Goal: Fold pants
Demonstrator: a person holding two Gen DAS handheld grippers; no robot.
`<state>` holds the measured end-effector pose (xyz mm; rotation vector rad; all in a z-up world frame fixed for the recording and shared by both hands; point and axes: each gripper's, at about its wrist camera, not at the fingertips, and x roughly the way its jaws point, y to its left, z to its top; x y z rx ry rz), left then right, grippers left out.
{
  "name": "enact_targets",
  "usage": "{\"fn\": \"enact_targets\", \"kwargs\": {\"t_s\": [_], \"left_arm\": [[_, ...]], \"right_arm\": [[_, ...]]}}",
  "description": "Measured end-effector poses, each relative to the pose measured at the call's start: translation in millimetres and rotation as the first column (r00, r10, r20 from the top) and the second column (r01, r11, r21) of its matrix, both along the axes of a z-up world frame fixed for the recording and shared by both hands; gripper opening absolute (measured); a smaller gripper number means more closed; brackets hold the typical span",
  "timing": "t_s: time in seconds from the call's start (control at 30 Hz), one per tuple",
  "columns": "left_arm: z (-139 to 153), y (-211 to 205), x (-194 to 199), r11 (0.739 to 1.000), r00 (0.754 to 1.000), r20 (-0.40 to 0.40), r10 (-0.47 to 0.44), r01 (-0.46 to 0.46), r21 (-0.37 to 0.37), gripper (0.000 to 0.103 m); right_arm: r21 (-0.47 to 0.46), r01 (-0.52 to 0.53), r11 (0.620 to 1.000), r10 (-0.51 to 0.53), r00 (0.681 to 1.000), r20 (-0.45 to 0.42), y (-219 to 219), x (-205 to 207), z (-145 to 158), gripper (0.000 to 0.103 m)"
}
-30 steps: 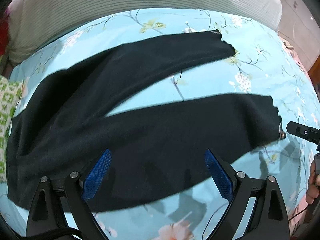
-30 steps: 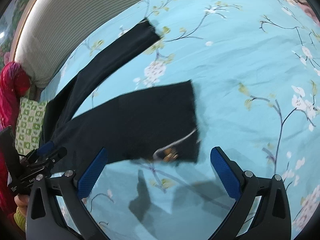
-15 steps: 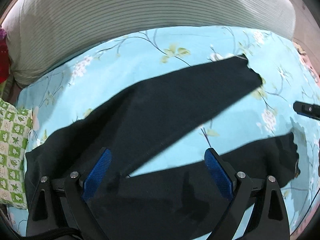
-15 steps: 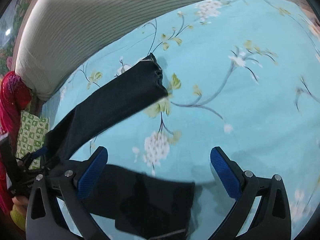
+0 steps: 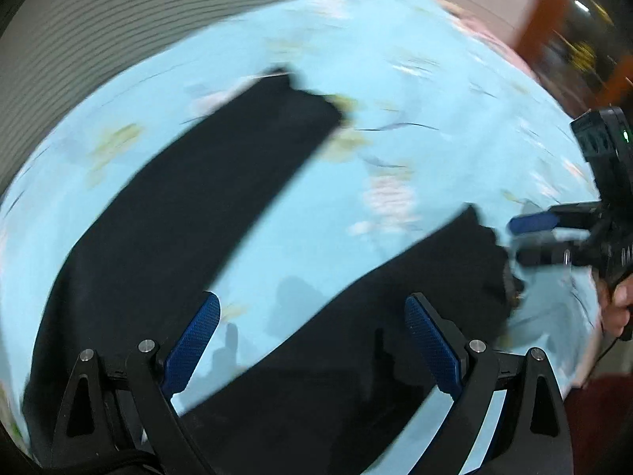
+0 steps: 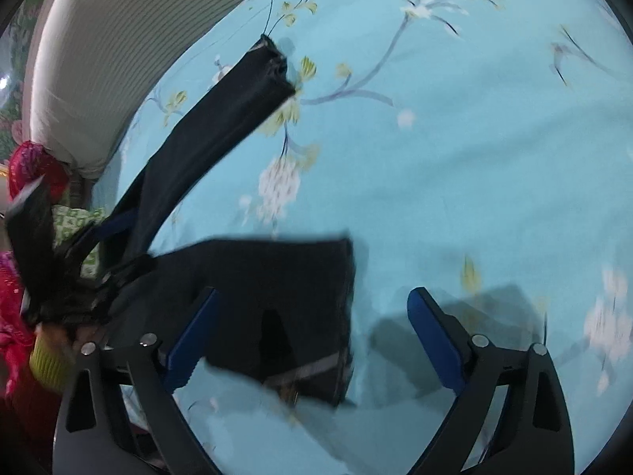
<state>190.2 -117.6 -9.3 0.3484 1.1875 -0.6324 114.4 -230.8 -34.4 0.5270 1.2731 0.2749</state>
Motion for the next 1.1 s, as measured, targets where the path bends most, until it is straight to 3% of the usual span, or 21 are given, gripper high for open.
{"fn": "enact_targets", "kwargs": {"t_s": [0.17,0.4,0.43,0.53,0.57,0.6,0.67,0.73,0.87,0.93,1.03,1.1], "left_arm": [[-17.7,-52.2,22.9,0.980,0.970,-0.139,-0.200,0.199,-0.017,0.095],[-48.7,-87.9,34.0,0.959,0.895,-0.347,-0.280,0.280,-0.050,0.091],[-52.6,-94.1,29.1,0.949,0.879,-0.363,-0.309,0.312,-0.051,0.084],[-60.2,-99.6,14.2,0.928,0.867,-0.349,-0.356,0.373,-0.021,0.062],[-64.5,-101.6,9.8,0.920,0.865,-0.336,-0.372,0.393,-0.007,0.053],[-65.1,-103.0,6.7,0.914,0.866,-0.321,-0.383,0.406,0.006,0.048],[-66.5,-102.7,4.7,0.908,0.867,-0.300,-0.397,0.419,0.008,0.019],[-59.3,-103.1,6.3,0.916,0.878,-0.282,-0.388,0.400,-0.014,0.010],[-35.7,-106.3,8.1,0.934,0.910,-0.213,-0.357,0.346,-0.089,0.007],[-41.1,-109.4,6.8,0.937,0.912,-0.213,-0.351,0.342,-0.077,0.007],[-59.1,-104.8,6.4,0.947,0.926,-0.203,-0.317,0.322,-0.010,0.012],[-54.5,-87.7,16.4,0.967,0.944,-0.211,-0.255,0.251,-0.047,0.022]], "right_arm": [[0.147,0.025,0.989,-0.016,0.998,-0.068,8.9,-44.5,-11.8,0.079],[0.258,0.166,0.952,-0.151,0.986,-0.075,0.6,-56.3,-26.2,0.074],[0.258,0.176,0.950,-0.163,0.984,-0.072,-2.4,-57.7,-25.5,0.072],[0.225,0.183,0.957,-0.175,0.983,-0.055,-8.2,-64.5,-24.8,0.054],[0.220,0.187,0.957,-0.179,0.982,-0.056,-8.1,-65.5,-25.1,0.045],[0.210,0.192,0.959,-0.184,0.981,-0.055,-7.7,-66.3,-29.0,0.027],[0.172,0.182,0.968,-0.177,0.983,-0.045,-10.7,-61.9,-33.4,0.008],[0.141,0.180,0.973,-0.182,0.983,-0.002,-15.6,-61.7,-24.7,0.007],[0.080,0.190,0.979,-0.198,0.974,0.109,-29.8,-56.7,8.6,0.007],[0.057,0.184,0.981,-0.190,0.973,0.127,-35.4,-52.3,16.6,0.007],[0.003,0.133,0.991,-0.133,0.989,0.058,-29.1,-42.9,0.5,0.007],[-0.017,0.138,0.990,-0.138,0.990,0.024,-29.0,-39.7,-3.9,0.013]]}}
